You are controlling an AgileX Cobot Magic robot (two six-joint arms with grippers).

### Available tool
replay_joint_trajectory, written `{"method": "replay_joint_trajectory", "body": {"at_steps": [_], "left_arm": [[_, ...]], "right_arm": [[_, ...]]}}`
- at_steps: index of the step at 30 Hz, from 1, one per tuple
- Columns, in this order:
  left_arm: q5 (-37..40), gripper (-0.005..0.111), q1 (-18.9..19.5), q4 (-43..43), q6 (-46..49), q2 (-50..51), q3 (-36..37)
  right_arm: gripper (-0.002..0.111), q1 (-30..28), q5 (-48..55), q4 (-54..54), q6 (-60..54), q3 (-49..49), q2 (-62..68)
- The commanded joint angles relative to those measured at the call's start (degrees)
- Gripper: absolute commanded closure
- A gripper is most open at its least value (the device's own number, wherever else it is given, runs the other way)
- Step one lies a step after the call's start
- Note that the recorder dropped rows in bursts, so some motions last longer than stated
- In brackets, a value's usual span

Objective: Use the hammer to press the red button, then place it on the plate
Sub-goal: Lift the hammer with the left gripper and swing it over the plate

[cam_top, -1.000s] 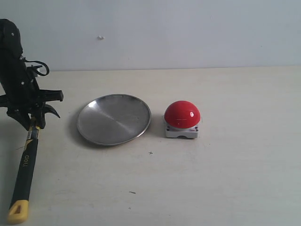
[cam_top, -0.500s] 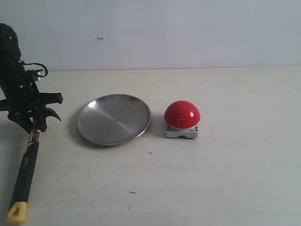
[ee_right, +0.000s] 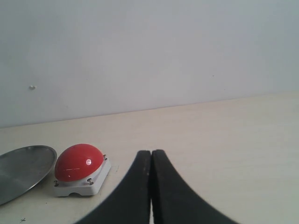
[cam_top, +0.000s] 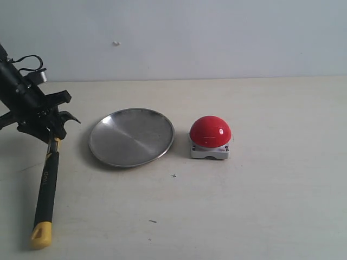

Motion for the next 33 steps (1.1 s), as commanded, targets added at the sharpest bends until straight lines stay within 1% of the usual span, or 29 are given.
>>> {"method": "replay_joint_trajectory", "body": {"at_steps": [1,3,4,9,18,21,26,33], "left_arm": [[0.50,0.107,0.88,-3.67,2.53,-3.59,-0.56],[0.50,0.107,1.21,-5.61,4.38,-4.86,-0.44],[0.50,0.107,1.49,-7.96,5.96,-6.06,0.44],[0.50,0.107,2.60,-13.73,11.64,-8.57,4.23],[0.50,0.107,3.98,-19.80,18.30,-10.91,10.64],[0.50,0.107,3.98,-21.91,20.49,-10.89,11.79],[0.50,0.107,3.98,-28.44,24.61,-10.89,13.17],[0.50,0.107,3.98,-32.19,26.68,-11.03,13.55]], "right_arm": [[0.108,-0.30,0.01,-0.04,-0.24,0.24,-0.35],[0.108,-0.30,0.01,-0.04,-0.24,0.24,-0.35],[0.108,-0.30,0.01,-0.04,-0.24,0.24,-0.35],[0.108,-0.30,0.01,-0.04,-0.24,0.24,-0.35],[0.108,-0.30,0.01,-0.04,-0.24,0.24,-0.35],[0.108,-0.30,0.01,-0.04,-0.24,0.24,-0.35],[0.108,-0.30,0.01,-0.04,-0.24,0.24,-0.35],[0.108,-0.30,0.01,-0.04,-0.24,0.24,-0.35]]}}
